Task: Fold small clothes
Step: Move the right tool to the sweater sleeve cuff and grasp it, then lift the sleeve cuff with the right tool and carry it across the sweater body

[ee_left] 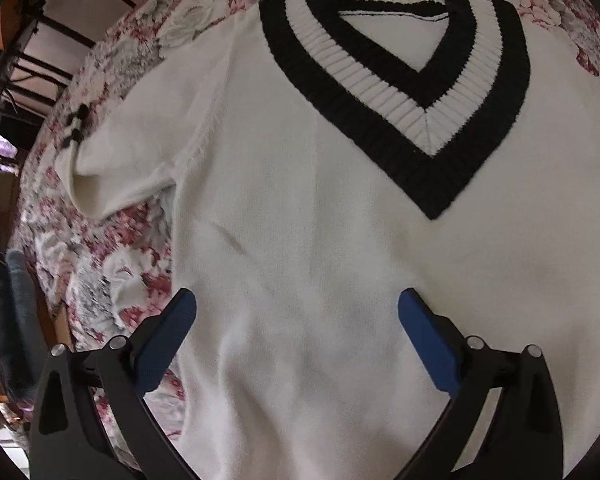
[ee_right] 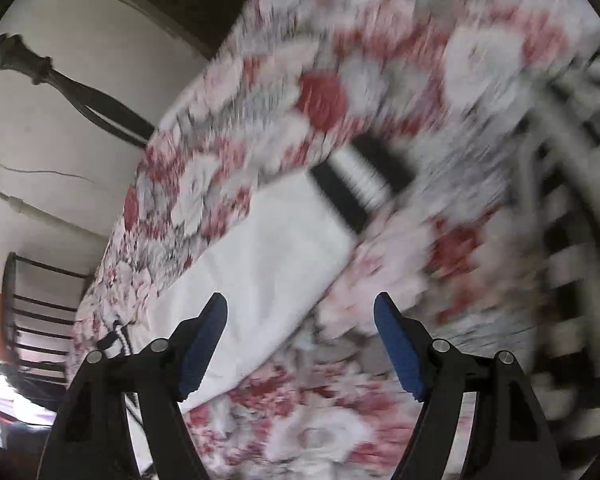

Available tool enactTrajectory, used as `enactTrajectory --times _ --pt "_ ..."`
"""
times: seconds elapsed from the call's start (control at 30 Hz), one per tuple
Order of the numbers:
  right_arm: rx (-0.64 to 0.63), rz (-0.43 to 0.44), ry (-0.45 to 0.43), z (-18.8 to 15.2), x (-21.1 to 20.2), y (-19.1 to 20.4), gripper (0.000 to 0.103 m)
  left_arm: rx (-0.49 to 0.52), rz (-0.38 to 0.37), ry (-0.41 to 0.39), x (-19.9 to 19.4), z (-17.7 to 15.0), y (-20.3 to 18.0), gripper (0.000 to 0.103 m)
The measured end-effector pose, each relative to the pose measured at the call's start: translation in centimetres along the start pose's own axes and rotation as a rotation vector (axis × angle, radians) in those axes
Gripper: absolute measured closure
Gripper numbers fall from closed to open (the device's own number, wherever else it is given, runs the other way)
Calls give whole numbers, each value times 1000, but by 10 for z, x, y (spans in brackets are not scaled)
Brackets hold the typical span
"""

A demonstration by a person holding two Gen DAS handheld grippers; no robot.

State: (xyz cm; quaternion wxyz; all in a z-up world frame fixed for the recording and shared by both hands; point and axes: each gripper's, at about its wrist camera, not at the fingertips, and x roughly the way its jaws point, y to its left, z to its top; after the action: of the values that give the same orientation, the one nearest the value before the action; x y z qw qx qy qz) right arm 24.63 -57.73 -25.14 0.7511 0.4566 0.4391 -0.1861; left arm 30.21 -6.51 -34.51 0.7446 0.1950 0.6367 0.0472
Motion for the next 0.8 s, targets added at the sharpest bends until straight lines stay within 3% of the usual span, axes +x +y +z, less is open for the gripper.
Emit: enactTrajectory --times 0.1,0.2,0.23,0.33,0.43,0.5,0.6,0.7,0.8 --pt "67 -57 97 2 32 -5 28 -3 66 -32 -1 10 13 5" --pt "130 -70 92 2 30 -4 27 -66 191 -71 1 28 47 5" --pt "119 -48 86 4 27 1 25 -105 201 -59 4 36 62 5" --pt "57 -44 78 6 21 21 18 -285 141 31 30 60 129 5" --pt "44 -13 126 4 31 36 18 -384 278 53 55 88 189 5" --pt "28 -5 144 -3 32 46 18 -393 389 50 68 106 214 5" --pt "-3 -18 157 -13 36 59 18 -377 492 51 87 132 241 5" --pt "0 -25 172 -39 21 53 18 -351 519 33 107 151 256 5" --pt "16 -24 189 -46 32 64 18 -319 495 39 123 151 267 5"
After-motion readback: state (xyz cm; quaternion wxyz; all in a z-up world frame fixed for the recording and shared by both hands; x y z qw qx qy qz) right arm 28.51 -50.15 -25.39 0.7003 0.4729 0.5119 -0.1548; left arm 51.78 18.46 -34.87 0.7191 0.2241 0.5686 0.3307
